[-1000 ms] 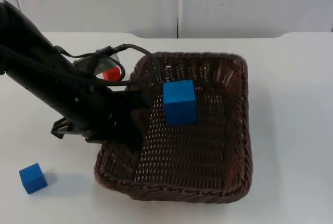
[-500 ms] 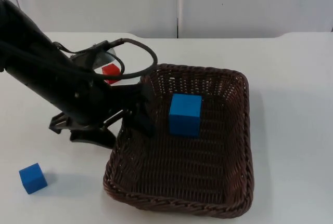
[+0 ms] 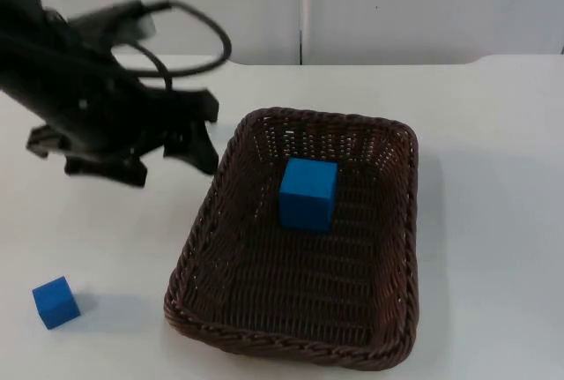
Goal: Pick up the basket with the left hand and place the largest block into the basket with the right hand.
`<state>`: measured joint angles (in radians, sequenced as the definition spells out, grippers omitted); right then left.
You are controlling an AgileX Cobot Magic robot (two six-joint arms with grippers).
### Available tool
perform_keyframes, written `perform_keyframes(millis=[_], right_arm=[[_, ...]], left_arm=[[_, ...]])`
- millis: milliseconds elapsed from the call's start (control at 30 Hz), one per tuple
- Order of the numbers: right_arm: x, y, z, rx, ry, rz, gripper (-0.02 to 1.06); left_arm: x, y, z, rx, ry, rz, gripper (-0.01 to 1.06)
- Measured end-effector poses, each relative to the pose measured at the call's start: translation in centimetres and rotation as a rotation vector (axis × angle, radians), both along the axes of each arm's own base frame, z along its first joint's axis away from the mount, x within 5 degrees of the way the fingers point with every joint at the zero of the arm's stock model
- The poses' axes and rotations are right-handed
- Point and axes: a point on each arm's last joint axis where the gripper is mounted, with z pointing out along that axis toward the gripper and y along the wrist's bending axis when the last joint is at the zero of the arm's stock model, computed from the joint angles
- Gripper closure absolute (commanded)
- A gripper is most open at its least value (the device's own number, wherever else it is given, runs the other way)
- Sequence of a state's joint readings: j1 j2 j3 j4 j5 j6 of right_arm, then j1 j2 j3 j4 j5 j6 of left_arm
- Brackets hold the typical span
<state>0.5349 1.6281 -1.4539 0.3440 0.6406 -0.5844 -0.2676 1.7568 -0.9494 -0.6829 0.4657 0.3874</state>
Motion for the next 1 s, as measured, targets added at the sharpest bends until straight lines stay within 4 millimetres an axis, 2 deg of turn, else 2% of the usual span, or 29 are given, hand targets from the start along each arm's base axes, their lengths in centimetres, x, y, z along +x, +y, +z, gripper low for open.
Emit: perform_keyframes(millis=[33, 167, 200, 233, 400, 500, 600, 633, 800, 833, 1000], right_arm=[[0.0, 0.0, 0.0, 0.0, 0.0, 0.0, 0.22], [-0.2, -0.1, 0.3, 0.016, 0.004, -0.013, 0.22], [-0.2, -0.1, 0.3, 0.016, 0.004, -0.013, 0.22], [-0.3, -0.2, 0.5, 0.023, 0.003, -0.018, 0.22], [-1.9, -1.2, 2.7, 0.059, -0.037, -0.025, 0.22], [-2.9, -1.7, 3.0, 0.064, -0.046, -0.026, 0.22], [-4.4, -2.7, 2.9, 0.074, -0.054, -0.038, 0.22], [-4.4, -2.7, 2.9, 0.074, -0.054, -0.038, 0.22], [-7.4, -4.7, 1.4, 0.092, -0.05, -0.074, 0.22], [-7.4, -4.7, 1.4, 0.092, -0.05, -0.074, 0.22], [-10.3, -6.5, 0.4, 0.113, -0.047, -0.098, 0.22]], left_arm=[[0.0, 0.0, 0.0, 0.0, 0.0, 0.0, 0.33], [-1.0, 0.1, 3.5, -0.033, -0.075, -0.017, 0.33], [-1.0, 0.1, 3.5, -0.033, -0.075, -0.017, 0.33], [-1.3, 0.1, 4.4, -0.04, -0.095, -0.023, 0.33], [-2.9, 0.4, 8.1, -0.059, -0.18, -0.061, 0.33], [-3.8, 0.6, 9.7, -0.071, -0.218, -0.075, 0.33], [-5.3, 1.0, 12.0, -0.077, -0.28, -0.099, 0.33], [-5.3, 1.0, 12.0, -0.077, -0.28, -0.099, 0.33], [-8.2, 1.7, 15.6, -0.073, -0.394, -0.137, 0.33], [-8.2, 1.7, 15.6, -0.073, -0.394, -0.137, 0.33], [-11.2, 2.5, 18.2, -0.065, -0.482, -0.176, 0.33]])
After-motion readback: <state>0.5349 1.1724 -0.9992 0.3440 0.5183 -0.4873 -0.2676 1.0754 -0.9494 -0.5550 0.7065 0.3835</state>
